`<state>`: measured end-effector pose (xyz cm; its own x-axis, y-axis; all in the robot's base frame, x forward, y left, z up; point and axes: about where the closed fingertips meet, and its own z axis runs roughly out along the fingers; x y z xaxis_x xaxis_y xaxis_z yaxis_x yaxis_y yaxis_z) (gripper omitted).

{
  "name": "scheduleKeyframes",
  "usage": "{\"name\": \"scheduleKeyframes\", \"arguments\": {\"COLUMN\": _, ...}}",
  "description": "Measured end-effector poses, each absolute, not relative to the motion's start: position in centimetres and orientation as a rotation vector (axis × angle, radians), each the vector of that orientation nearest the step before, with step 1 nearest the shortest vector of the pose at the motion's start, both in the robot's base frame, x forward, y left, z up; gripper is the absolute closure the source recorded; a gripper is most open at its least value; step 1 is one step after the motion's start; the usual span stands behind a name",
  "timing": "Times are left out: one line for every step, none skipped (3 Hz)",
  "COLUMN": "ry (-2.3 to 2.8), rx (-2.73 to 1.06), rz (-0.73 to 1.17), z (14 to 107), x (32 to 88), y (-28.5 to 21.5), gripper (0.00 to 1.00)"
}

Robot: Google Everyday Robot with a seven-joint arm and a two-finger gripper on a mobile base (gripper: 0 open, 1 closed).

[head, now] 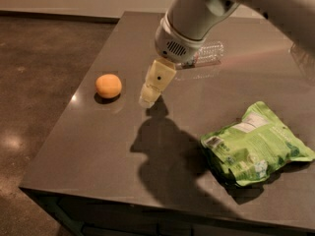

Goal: Move orange near green rice chip bag

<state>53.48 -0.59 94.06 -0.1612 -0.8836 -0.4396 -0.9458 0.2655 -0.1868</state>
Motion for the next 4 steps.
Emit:
{"name": "scheduleKeyframes", "arguments": {"ry": 2.076, "rx": -1.637, "rz": 0.224, "z": 92.7, "x": 54.8, "y": 3.4, "gripper": 0.00}}
{"name": "scheduleKeyframes", "arguments": {"ry": 2.085, "rx": -1.622, "rz": 0.239, "z": 91.1, "x": 56.5, "y": 6.6, "gripper": 0.00}}
{"name": "scheduleKeyframes", "arguments": {"ry": 2.098, "rx": -1.625, "rz": 0.232, "z": 89.8, "x": 57.9, "y": 8.7, "gripper": 0.00}}
{"name": "scheduleKeyframes", "arguments": {"ry": 2.115, "rx": -1.662, "rz": 0.186, "z": 88.3, "x": 59.6, "y": 10.5, "gripper": 0.00}}
